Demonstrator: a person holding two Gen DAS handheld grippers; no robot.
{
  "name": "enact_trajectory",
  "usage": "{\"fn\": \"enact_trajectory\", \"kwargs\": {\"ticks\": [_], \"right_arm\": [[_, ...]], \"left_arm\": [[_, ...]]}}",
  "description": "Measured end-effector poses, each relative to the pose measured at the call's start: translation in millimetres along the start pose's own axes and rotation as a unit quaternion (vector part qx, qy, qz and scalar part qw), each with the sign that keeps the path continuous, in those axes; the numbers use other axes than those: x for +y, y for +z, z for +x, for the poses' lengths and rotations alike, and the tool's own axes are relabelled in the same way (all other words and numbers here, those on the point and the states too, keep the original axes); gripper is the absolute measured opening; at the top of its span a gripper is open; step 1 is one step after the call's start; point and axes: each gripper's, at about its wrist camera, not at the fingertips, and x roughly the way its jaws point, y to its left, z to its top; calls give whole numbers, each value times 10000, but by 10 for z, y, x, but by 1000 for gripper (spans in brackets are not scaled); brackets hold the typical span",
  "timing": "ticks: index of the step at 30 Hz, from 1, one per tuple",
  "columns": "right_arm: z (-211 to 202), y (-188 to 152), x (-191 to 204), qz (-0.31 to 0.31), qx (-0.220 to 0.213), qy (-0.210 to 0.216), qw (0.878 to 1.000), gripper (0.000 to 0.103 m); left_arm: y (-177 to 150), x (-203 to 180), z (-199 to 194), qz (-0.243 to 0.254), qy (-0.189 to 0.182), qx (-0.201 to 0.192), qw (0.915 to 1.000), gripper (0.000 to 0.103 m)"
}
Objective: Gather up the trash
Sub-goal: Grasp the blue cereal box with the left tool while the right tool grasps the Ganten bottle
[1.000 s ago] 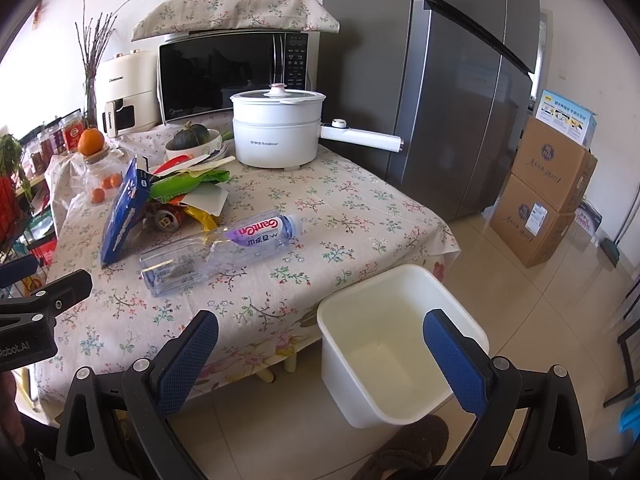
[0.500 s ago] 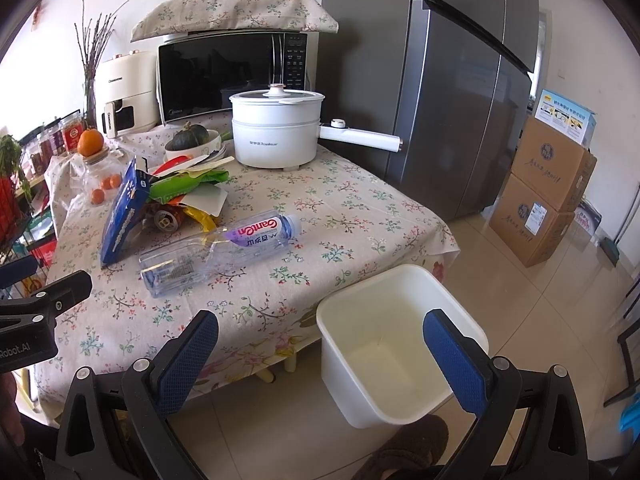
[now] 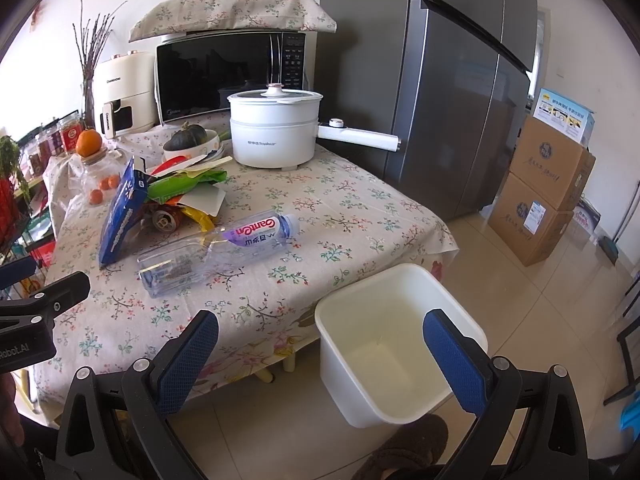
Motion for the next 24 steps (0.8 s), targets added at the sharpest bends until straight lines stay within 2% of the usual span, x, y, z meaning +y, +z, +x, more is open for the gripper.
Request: {"fn": "enact_trajectory", "kwargs": {"ticks": [11, 15, 19, 24], "right_arm": [[13, 69, 28, -53, 100, -62, 9999, 103], [51, 204, 112, -393, 261, 57, 9989, 103], [168, 370, 169, -543, 579, 463, 9958, 103], [466, 586, 290, -846, 1035, 704, 9885, 103]], "left_arm": [[51, 103, 92, 81, 93, 72, 9999, 102], [153, 217, 197, 222, 182, 174, 9994, 102], [332, 423, 367, 251, 115, 321, 9991, 102], [504, 582, 600, 488, 502, 163, 9974, 102]]}}
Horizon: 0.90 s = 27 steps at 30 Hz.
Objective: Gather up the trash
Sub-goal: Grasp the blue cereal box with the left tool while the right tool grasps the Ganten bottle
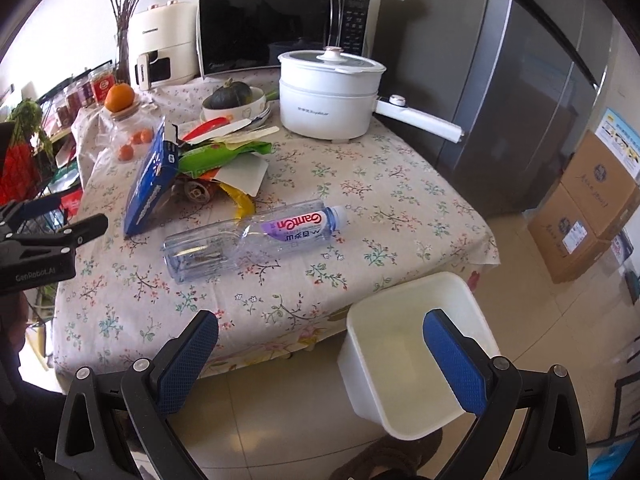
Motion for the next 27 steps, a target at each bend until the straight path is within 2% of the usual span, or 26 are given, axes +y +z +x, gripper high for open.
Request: {"fn": "enact_trajectory", "kwargs": {"ticks": [3, 6, 9, 13, 17, 19, 21, 23, 27], "right_arm": [[241, 178, -8, 14, 327, 212, 9992, 103], [484, 312, -5, 72, 536, 263, 9982, 103], [713, 377, 11, 115, 538, 238, 9982, 103], [936, 380, -63, 318, 789, 173, 9962, 103], [1012, 437, -160, 547, 804, 130, 9952, 103], [1050, 445, -201, 721, 859, 214, 9935, 103], [1090, 447, -209, 825, 906, 220, 9922, 103], [1115, 457, -202, 902, 928, 188, 9914, 103], [1146, 497, -180, 1163, 950, 328, 9881, 103]], "left_arm": [[15, 23, 219, 169, 205, 12, 9996, 102], [-13, 12, 472, 262, 314, 72, 9991, 96], [-43, 4, 705, 256, 392, 210, 9987, 90], [-12, -12, 929, 212, 588, 260, 9977, 89], [15, -41, 1033, 99, 713, 162, 9973, 86], [28, -69, 1063, 170, 855, 135, 9961, 66], [40, -94, 1081, 227, 919, 166, 9954, 51], [50, -73, 1038, 169, 936, 109, 9954, 48], [96, 79, 889, -160, 700, -19, 9974, 40]]}}
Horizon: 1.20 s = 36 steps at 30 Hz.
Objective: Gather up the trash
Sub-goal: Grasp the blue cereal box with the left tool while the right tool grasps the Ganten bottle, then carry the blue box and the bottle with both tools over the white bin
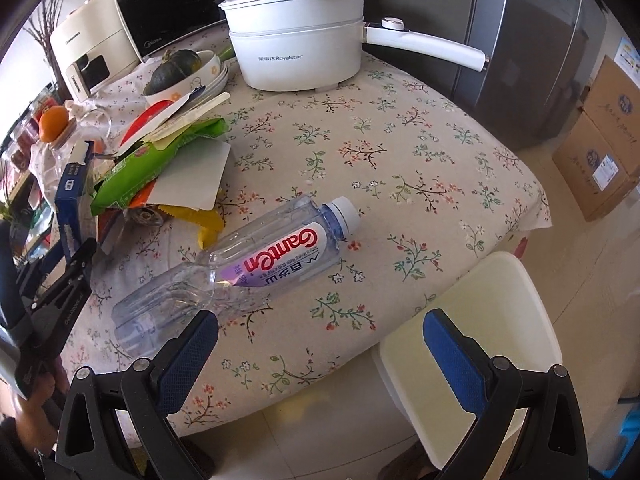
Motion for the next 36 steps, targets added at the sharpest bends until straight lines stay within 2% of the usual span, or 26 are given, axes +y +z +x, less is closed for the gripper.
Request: {"fn": "enact_trajectory", "kwargs": {"ticks": [5, 10, 13, 17, 20, 23, 27, 33, 36], "right_arm": [[97, 118, 33, 438, 140, 354, 9983, 103], [289, 274, -28, 959, 233, 495, 9939, 102], [418, 348, -83, 1293, 333, 614, 9891, 96], [588, 410, -179, 1830, 482, 891, 9779, 79], [668, 443, -233, 2117, 527, 980, 9710, 76], [760, 455, -283, 2328, 602, 1080, 9646, 74], [883, 420, -367, 2658, 760, 1526, 9488, 72], [758, 404, -435, 2688, 653, 1996, 9400, 66], [548, 444, -443, 2487, 390, 2057, 9457, 66]], "left_arm": [[55, 285, -121, -539, -339, 66, 9979, 26], [32, 531, -175, -1119, -823, 317, 9898, 25], [2, 624, -226, -1417, -1098, 449, 9828, 25], [-47, 690, -304, -1755, -1469, 631, 9714, 25], [-61, 707, -377, -1846, -1674, 677, 9661, 25], [-66, 695, -444, -1836, -1781, 661, 9645, 25], [-60, 691, -483, -1838, -1881, 667, 9625, 25], [-12, 659, -538, -1806, -2031, 612, 9604, 25], [11, 622, -585, -1755, -2069, 552, 9609, 25]]}}
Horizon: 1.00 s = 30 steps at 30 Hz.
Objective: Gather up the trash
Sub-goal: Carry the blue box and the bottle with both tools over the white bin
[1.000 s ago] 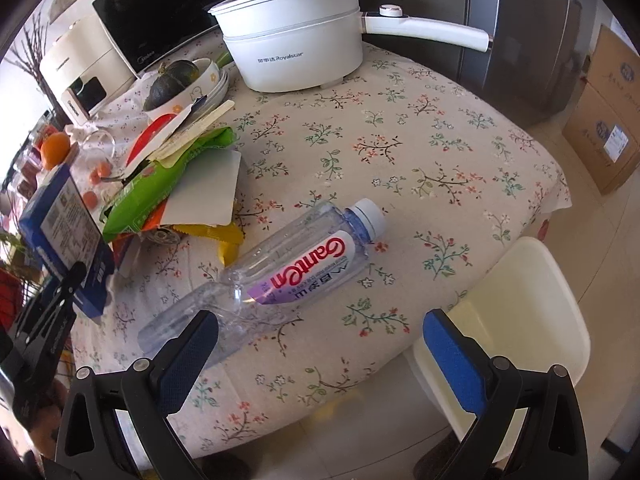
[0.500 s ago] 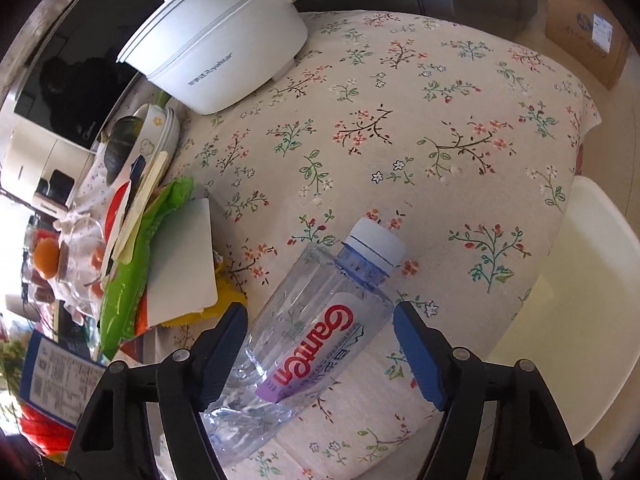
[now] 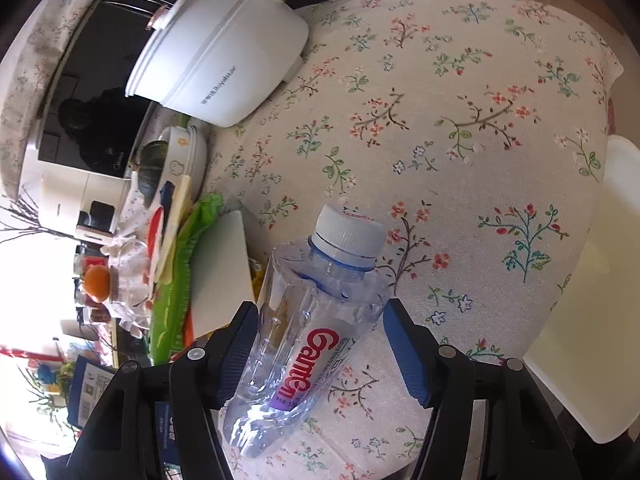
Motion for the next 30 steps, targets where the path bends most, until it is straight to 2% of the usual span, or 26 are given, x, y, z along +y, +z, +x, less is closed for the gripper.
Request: {"fn": "enact_trajectory", "kwargs": {"ticks": [3, 4, 5, 8, 11, 17, 24, 30], "right_arm": [[-240, -5, 92, -307, -278, -18, 9991, 65], [-319, -10, 108, -363, -330, 98, 9987, 56], [-395, -16, 123, -429, -364, 118, 9983, 56], [-656, -38, 198, -912, -731, -163, 9930, 56], [-834, -37, 161, -1115, -931, -310, 9889, 56], [-1303, -21, -31, -1268, -1380, -528, 9809, 56], [-1815, -40, -356, -1472, -1984, -985, 9640, 56], [-2005, -68, -760, -1451, -2131, -1514, 9543, 56]], "left_arm": [[1, -57, -11, 46, -68, 4, 10000, 25], [3, -78, -5, 64, -91, 7, 9999, 25], [4, -102, -4, 81, -128, 13, 9999, 25], [1, -213, 9, 157, -247, 32, 9996, 25], [-4, -359, 35, 291, -351, 61, 9989, 25], [-61, -743, 122, 614, -669, 188, 9957, 25], [-183, -1288, 275, 1032, -1006, 383, 9888, 25], [-368, -1784, 436, 1392, -1451, 600, 9777, 25]]}}
